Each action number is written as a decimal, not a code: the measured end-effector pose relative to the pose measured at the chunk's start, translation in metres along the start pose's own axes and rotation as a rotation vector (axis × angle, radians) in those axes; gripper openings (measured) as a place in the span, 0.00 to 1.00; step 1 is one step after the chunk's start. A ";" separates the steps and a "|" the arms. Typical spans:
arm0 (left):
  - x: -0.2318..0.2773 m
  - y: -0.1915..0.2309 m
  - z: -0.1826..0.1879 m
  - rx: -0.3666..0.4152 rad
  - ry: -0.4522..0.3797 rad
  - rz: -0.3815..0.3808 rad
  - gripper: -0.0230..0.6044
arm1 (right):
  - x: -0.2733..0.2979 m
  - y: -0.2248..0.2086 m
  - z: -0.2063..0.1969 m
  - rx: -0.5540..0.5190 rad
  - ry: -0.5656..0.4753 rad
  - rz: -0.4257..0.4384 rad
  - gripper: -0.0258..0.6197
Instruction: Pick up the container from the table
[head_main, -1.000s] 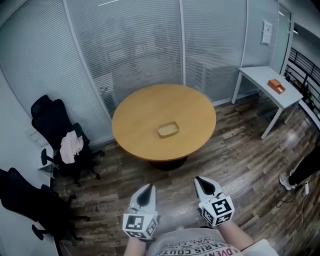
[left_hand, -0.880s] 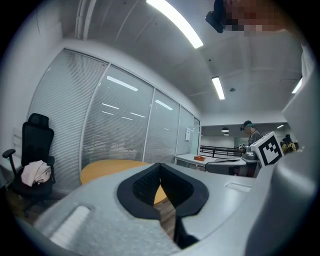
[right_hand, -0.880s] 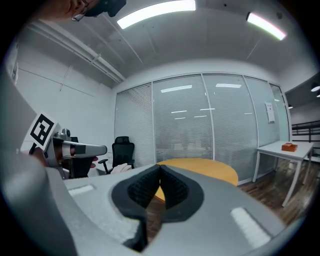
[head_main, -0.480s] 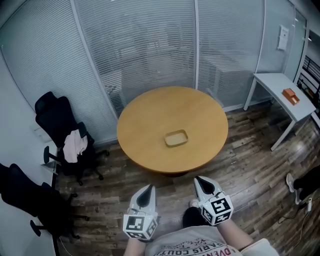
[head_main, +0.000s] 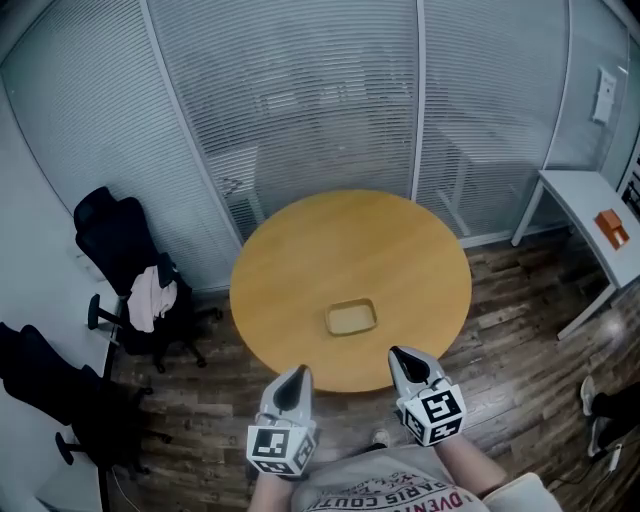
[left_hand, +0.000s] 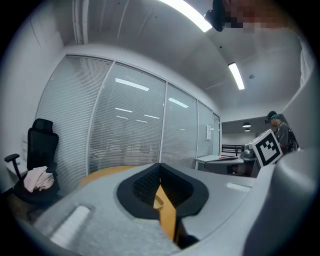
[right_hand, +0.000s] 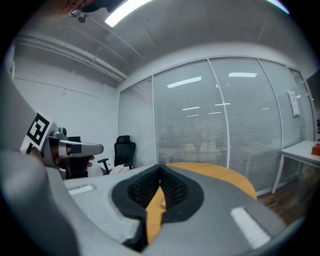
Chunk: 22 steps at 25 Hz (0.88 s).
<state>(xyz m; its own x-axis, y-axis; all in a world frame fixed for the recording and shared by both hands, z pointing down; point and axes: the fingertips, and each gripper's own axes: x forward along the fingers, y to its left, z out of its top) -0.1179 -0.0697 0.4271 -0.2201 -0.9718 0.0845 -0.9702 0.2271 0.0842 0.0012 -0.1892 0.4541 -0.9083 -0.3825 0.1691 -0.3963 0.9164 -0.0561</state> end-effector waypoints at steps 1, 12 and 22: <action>0.015 -0.004 -0.001 -0.002 0.000 0.005 0.05 | 0.007 -0.015 -0.001 0.006 0.005 0.002 0.04; 0.109 0.016 -0.015 -0.006 0.044 0.071 0.05 | 0.084 -0.099 -0.011 0.069 0.081 0.028 0.04; 0.195 0.076 -0.025 -0.026 0.076 0.014 0.05 | 0.168 -0.119 -0.029 0.047 0.156 0.001 0.04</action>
<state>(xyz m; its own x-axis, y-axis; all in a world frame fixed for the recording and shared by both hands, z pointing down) -0.2321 -0.2399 0.4748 -0.2241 -0.9613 0.1604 -0.9640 0.2428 0.1082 -0.1007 -0.3592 0.5173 -0.8784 -0.3555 0.3194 -0.4048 0.9087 -0.1019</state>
